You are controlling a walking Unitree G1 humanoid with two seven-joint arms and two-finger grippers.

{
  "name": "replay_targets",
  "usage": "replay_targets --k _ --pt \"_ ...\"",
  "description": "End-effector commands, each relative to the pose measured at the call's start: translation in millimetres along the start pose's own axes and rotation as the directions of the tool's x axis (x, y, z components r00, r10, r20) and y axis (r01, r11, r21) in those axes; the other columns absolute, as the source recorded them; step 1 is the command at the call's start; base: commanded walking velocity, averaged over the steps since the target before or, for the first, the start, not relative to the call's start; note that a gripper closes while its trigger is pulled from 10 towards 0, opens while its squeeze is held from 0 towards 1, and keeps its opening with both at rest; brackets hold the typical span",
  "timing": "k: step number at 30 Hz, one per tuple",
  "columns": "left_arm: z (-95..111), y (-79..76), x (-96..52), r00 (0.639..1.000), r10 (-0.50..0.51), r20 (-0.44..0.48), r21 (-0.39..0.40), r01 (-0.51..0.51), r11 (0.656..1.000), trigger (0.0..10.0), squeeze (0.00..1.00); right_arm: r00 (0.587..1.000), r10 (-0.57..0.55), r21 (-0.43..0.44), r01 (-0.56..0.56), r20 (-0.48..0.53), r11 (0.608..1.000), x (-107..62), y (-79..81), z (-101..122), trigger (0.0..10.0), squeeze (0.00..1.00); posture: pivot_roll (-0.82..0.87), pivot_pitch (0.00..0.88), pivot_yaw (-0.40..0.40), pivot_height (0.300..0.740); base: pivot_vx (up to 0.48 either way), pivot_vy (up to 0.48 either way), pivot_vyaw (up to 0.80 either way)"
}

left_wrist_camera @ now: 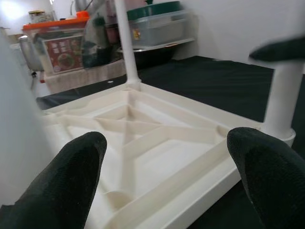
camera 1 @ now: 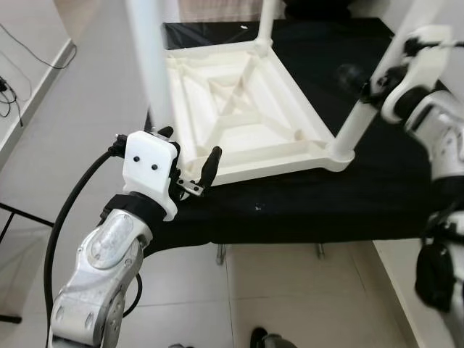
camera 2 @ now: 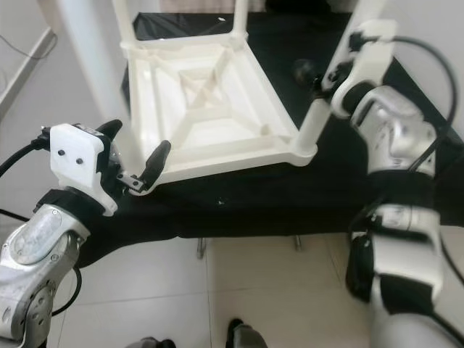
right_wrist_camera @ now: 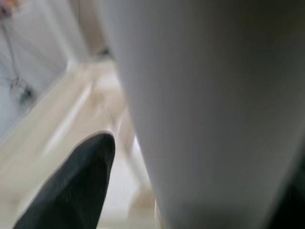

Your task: Building children table

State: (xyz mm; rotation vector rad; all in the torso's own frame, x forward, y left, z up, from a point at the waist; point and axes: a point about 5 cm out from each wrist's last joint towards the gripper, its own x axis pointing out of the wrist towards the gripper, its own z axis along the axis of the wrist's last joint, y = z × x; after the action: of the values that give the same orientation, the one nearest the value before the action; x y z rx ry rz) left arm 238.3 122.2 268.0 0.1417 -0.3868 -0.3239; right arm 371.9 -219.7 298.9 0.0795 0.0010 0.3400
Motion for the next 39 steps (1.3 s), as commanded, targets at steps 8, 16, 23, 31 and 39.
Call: replay_targets --k 8,16,23,31,39 --pt "-2.2 -3.3 3.0 1.000 -0.016 -0.006 -0.012 0.016 1.000 10.0 0.00 0.989 0.140 0.113 -0.133 -0.056 0.985 0.4 57.6 -33.1 10.0 0.00 0.00 0.162 -0.046 0.740 0.000 0.000 0.00" --pt "-2.1 -2.6 5.1 1.000 -0.014 0.000 -0.004 0.014 1.000 10.0 0.00 0.990 0.135 0.136 -0.128 -0.038 0.982 -6.7 67.4 -30.2 10.0 0.00 0.00 0.157 -0.049 0.740 0.000 0.000 0.00" --pt "-3.1 -2.4 5.5 1.000 -0.010 0.000 0.002 0.010 1.000 10.0 0.00 0.975 0.223 0.073 -0.223 0.020 0.972 -21.7 75.0 -10.1 10.0 0.00 0.00 0.149 -0.049 0.740 0.000 0.000 0.00" --pt "-4.0 -0.9 7.1 1.000 -0.004 0.009 0.013 0.004 1.000 10.0 0.00 0.965 0.225 -0.038 -0.222 0.135 0.974 -26.1 76.4 21.6 10.0 0.00 -0.01 0.128 -0.055 0.740 0.000 0.000 0.00" --pt "-1.8 6.0 11.8 0.999 0.034 0.042 0.050 -0.037 0.998 10.0 0.00 0.976 -0.053 -0.059 0.067 0.213 0.996 -23.9 46.6 38.8 10.0 0.00 0.00 0.085 -0.063 0.740 0.000 0.000 0.00"
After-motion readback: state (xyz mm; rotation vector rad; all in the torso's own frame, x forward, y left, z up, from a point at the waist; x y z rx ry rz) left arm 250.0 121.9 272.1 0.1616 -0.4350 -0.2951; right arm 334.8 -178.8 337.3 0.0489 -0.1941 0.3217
